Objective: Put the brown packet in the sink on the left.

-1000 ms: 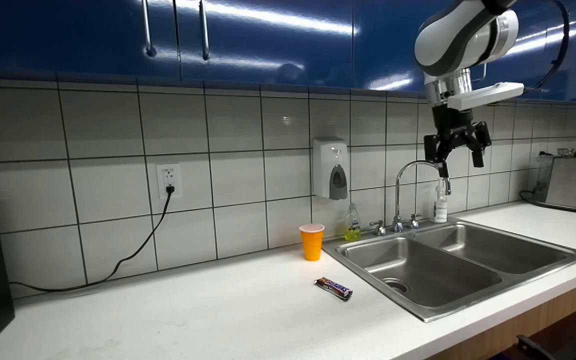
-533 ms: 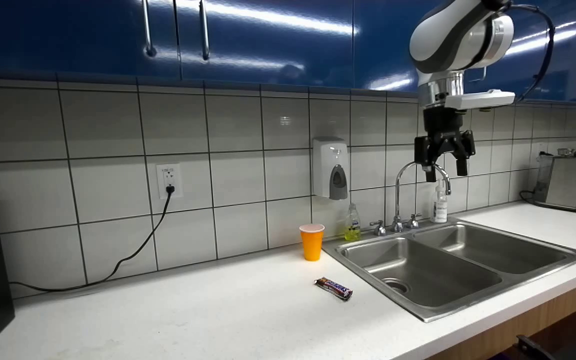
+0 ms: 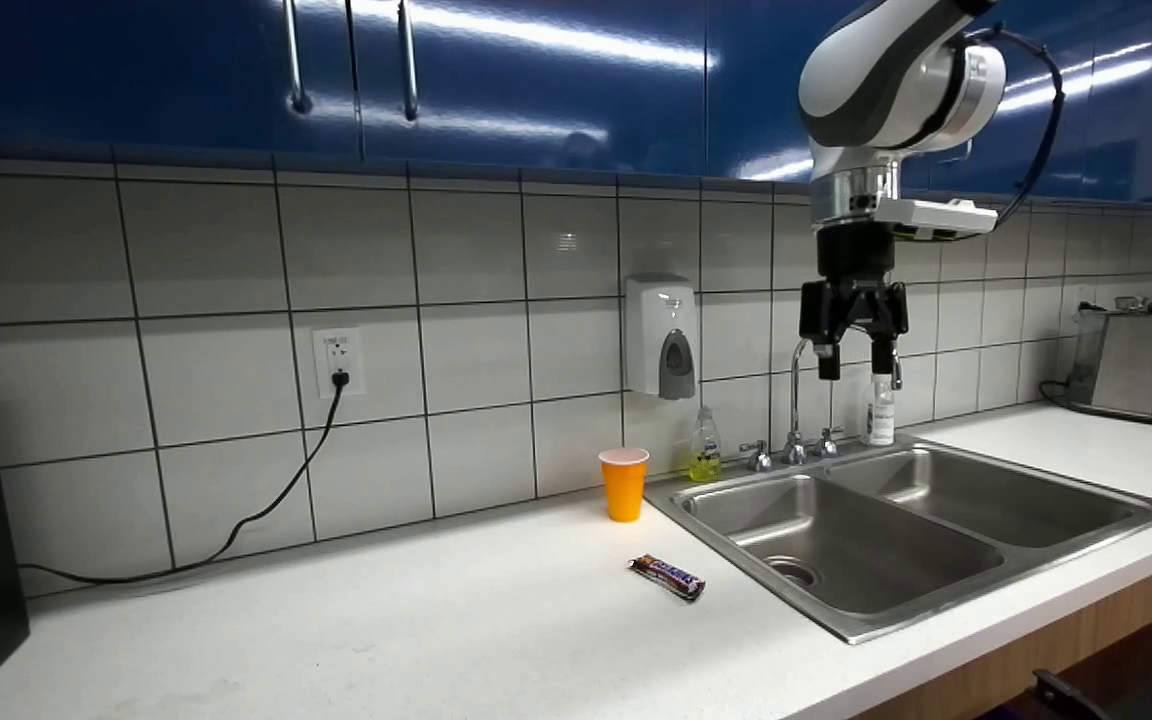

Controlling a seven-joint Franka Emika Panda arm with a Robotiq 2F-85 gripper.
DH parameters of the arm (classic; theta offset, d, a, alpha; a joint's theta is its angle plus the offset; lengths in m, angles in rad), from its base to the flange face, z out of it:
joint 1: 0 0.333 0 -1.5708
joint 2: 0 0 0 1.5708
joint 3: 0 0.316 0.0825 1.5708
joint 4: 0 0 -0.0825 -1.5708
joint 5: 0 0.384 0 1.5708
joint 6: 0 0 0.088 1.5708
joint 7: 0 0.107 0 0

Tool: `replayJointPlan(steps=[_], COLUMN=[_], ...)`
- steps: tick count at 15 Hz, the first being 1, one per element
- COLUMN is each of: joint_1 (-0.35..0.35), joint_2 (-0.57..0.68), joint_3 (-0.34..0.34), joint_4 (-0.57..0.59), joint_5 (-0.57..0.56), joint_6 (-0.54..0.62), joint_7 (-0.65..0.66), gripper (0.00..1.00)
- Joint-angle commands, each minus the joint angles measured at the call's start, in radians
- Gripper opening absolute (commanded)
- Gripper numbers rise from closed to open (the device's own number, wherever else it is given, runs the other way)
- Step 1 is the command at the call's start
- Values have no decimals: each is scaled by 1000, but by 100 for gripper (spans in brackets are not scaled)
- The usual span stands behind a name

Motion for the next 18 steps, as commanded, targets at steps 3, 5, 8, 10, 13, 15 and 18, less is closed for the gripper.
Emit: replayJointPlan(steps=[3,5,8,10,13,15,18], joint_1=[38,44,47,51,53,57,64], joint_2=[5,10,30,51,90,127,201], joint_3=[36,46,57,65,82,99,130], joint_4=[-69,-102,-152,-184,-220,-229,-218], joint_5=[9,6,8,10,2,-2,-12], joint_6=[95,130,187,246,332,391,473], joint_7=[-17,-2,15,24,45,62,91], gripper=[100,100,100,100,100,100,100])
